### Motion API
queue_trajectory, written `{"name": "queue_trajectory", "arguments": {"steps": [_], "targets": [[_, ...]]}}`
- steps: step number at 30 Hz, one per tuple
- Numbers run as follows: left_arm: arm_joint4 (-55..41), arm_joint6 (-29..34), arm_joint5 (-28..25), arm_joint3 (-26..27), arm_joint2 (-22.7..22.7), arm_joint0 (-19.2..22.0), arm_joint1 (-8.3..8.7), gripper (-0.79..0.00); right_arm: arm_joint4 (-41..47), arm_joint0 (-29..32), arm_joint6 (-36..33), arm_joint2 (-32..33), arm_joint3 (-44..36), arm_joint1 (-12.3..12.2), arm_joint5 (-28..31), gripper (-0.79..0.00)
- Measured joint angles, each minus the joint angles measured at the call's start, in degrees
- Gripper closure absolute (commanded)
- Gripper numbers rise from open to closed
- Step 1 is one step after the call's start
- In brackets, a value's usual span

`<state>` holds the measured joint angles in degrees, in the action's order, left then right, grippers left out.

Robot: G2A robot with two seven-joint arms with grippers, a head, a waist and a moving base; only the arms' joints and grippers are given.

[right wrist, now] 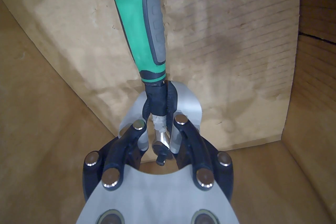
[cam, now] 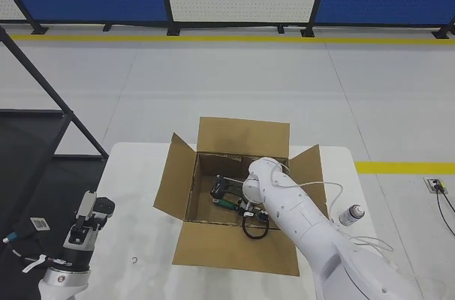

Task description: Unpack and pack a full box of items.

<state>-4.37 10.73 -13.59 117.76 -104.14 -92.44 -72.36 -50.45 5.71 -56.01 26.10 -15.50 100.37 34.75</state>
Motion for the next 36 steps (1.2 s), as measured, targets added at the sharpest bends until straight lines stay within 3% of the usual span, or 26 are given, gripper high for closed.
{"name": "queue_trajectory", "arguments": {"steps": [18,31,36], "targets": [[0.0,0.0,0.0,0.0,0.0,0.0,0.00,-0.785,-2.6,-1.3,8.9,1.3,1.2,-2.0,3.0,0.000],[0.0,0.0,0.0,0.0,0.0,0.0,0.00,-0.785,-1.7,-0.2,3.3,3.0,0.0,-3.6,-0.3,0.000],[0.0,0.0,0.0,0.0,0.0,0.0,0.00,-0.785,-1.6,0.5,2.1,3.4,-1.4,-3.9,-1.6,-0.120]]}}
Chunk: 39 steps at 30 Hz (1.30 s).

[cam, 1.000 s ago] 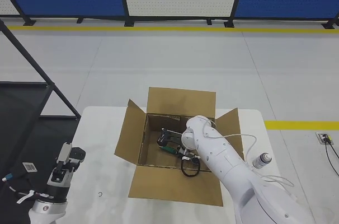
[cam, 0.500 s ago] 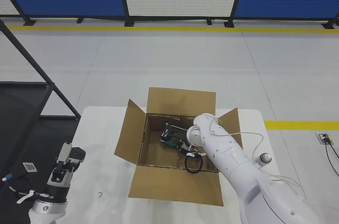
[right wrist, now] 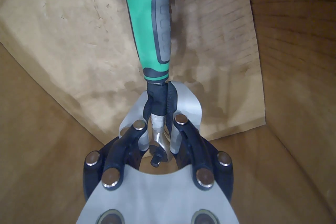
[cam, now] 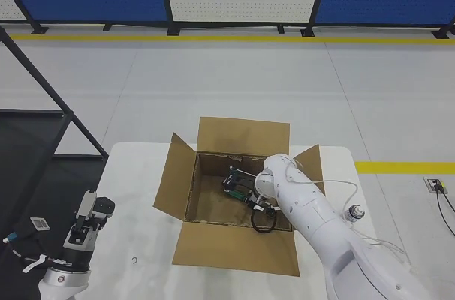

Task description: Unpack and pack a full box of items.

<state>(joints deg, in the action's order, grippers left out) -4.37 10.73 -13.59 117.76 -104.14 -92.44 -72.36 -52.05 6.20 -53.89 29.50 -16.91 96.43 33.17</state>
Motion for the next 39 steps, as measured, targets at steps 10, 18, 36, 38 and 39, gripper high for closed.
{"name": "queue_trajectory", "arguments": {"steps": [10,18,36,38,39], "targets": [[0.0,0.0,0.0,0.0,0.0,0.0,0.00,-0.785,-0.6,0.8,-1.2,0.5,-2.0,-0.4,-1.4,-0.299],[0.0,0.0,0.0,0.0,0.0,0.0,0.00,-0.785,-0.9,0.9,-0.3,1.1,-2.4,-0.6,-2.2,-0.280],[0.0,0.0,0.0,0.0,0.0,0.0,0.00,-0.785,-1.9,1.5,-2.5,1.6,-3.0,-0.3,-3.7,-0.228],[0.0,0.0,0.0,0.0,0.0,0.0,0.00,-0.785,-1.9,1.6,-2.9,1.7,-3.0,-0.2,-3.8,-0.182],[0.0,0.0,0.0,0.0,0.0,0.0,0.00,-0.785,-1.8,1.6,-3.1,1.7,-2.9,-0.1,-3.9,-0.120]]}}
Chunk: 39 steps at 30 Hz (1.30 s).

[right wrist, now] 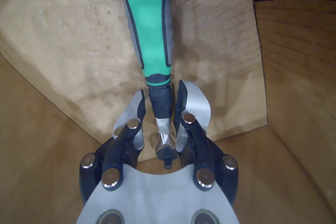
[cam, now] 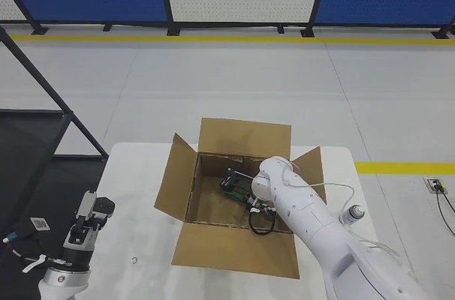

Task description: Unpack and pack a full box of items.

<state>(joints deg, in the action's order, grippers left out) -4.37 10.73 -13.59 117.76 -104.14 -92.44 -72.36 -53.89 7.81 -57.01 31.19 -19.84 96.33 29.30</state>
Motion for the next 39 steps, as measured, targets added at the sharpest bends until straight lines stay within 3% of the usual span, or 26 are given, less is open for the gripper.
{"name": "queue_trajectory", "arguments": {"steps": [2,14,25,32,39], "targets": [[0.0,0.0,0.0,0.0,0.0,0.0,0.00,-0.785,0.0,0.0,-0.2,0.0,0.1,0.1,0.0,0.000],[0.0,0.0,0.0,0.0,0.0,0.0,0.00,-0.785,-1.2,-0.8,3.4,0.8,0.1,-0.4,1.8,0.000],[0.0,0.0,0.0,0.0,0.0,0.0,0.00,-0.785,-3.9,1.1,10.1,3.4,-6.0,-4.2,4.7,0.000],[0.0,0.0,0.0,0.0,0.0,0.0,0.00,-0.785,-7.1,6.1,11.6,7.1,-18.5,-8.7,4.7,0.000],[0.0,0.0,0.0,0.0,0.0,0.0,0.00,-0.785,-12.5,16.9,5.4,15.1,-42.0,-14.6,-0.4,0.000]]}}
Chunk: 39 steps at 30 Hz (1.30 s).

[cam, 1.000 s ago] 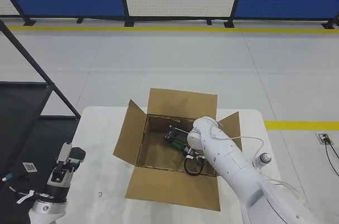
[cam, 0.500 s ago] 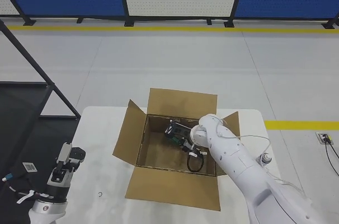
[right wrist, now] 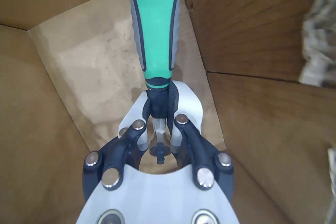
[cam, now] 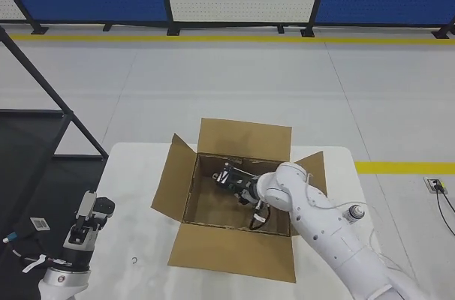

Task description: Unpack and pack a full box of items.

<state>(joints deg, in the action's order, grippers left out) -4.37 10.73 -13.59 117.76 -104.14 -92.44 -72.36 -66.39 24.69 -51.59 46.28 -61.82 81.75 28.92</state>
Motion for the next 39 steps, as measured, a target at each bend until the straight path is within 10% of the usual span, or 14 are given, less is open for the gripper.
{"name": "queue_trajectory", "arguments": {"steps": [12,29,39], "targets": [[0.0,0.0,0.0,0.0,0.0,0.0,0.00,-0.785,-7.9,18.5,-1.1,11.6,-32.0,-5.5,0.5,0.000],[0.0,0.0,0.0,0.0,0.0,0.0,0.00,-0.785,-8.3,19.3,-0.1,11.8,-33.4,-5.6,0.2,0.000],[0.0,0.0,0.0,0.0,0.0,0.0,0.00,-0.785,-8.3,28.4,7.0,21.2,-53.1,-7.7,1.8,0.000]]}}
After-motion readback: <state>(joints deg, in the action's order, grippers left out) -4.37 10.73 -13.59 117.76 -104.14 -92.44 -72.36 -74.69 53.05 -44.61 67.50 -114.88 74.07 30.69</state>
